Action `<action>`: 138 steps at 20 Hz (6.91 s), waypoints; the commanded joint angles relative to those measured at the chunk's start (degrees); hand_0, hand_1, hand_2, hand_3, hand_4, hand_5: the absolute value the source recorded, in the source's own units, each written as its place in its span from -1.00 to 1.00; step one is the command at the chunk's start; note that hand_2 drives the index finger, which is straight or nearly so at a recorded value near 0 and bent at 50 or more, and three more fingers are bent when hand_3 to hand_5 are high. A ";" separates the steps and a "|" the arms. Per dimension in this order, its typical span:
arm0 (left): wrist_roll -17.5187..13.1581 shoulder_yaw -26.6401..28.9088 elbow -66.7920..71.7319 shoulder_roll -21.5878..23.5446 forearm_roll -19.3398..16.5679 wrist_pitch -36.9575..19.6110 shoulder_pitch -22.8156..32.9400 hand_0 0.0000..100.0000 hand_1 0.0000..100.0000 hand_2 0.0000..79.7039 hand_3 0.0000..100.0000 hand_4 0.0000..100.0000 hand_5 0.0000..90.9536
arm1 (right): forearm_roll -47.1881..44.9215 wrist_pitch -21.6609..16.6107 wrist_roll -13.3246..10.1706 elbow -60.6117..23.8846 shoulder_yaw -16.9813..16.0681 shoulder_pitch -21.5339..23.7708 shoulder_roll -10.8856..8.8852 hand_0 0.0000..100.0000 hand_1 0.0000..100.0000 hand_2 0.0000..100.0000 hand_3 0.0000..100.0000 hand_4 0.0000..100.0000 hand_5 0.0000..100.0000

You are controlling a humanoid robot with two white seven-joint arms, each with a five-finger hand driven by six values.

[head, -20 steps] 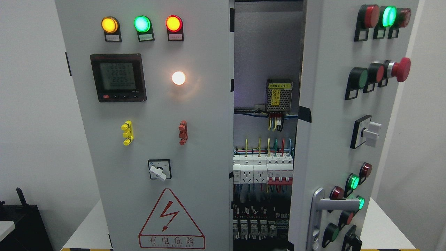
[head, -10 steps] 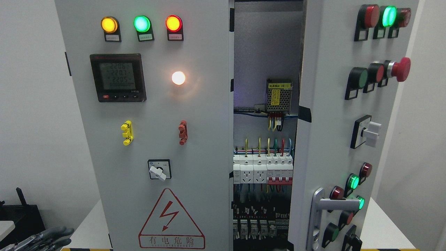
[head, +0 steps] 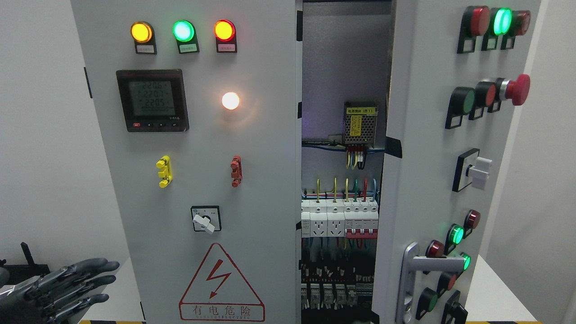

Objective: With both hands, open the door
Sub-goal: 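Raise the left hand toward the gap beside the ajar button door, then insert the left hand fingers behind the edge of the ajar door, then push the door outward with the left hand, swinging it wide open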

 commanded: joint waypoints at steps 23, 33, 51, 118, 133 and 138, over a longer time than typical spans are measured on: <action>2.30 -58.29 6.90 -22.57 6.77 22.57 -71.17 -1.00 -1.00 -1.00 -1.00 -0.91 -1.00 | 0.00 -0.03 -0.02 0.00 0.00 0.00 0.00 -1.00 -1.00 -1.00 -1.00 -1.00 -1.00; 2.47 -59.53 16.91 -38.73 8.10 24.93 -75.67 -1.00 -1.00 -1.00 -1.00 -0.91 -1.00 | 0.00 -0.03 -0.02 0.00 0.00 0.00 0.00 -1.00 -1.00 -1.00 -1.00 -1.00 -1.00; 5.37 -51.46 29.49 -65.10 0.29 26.86 -80.51 -1.00 -1.00 -1.00 -1.00 -0.91 -1.00 | 0.00 -0.03 -0.02 0.00 0.00 0.00 0.00 -1.00 -1.00 -1.00 -1.00 -1.00 -1.00; 19.52 -63.40 22.73 -79.18 4.05 21.51 -85.77 -1.00 -1.00 -1.00 -1.00 -0.91 -1.00 | 0.00 -0.03 -0.02 0.00 0.00 0.00 0.00 -1.00 -1.00 -1.00 -1.00 -1.00 -1.00; 21.98 -68.05 22.81 -79.80 7.31 18.79 -87.71 -1.00 -1.00 -1.00 -1.00 -0.91 -1.00 | 0.00 0.06 -0.02 0.00 0.00 0.00 0.00 -1.00 -1.00 -1.00 -1.00 -1.00 -1.00; 24.45 -70.34 22.73 -79.97 7.31 16.77 -87.71 -1.00 -1.00 -1.00 -1.00 -0.91 -1.00 | 0.00 -0.03 -0.02 0.00 0.00 0.00 0.00 -1.00 -1.00 -1.00 -1.00 -1.00 -1.00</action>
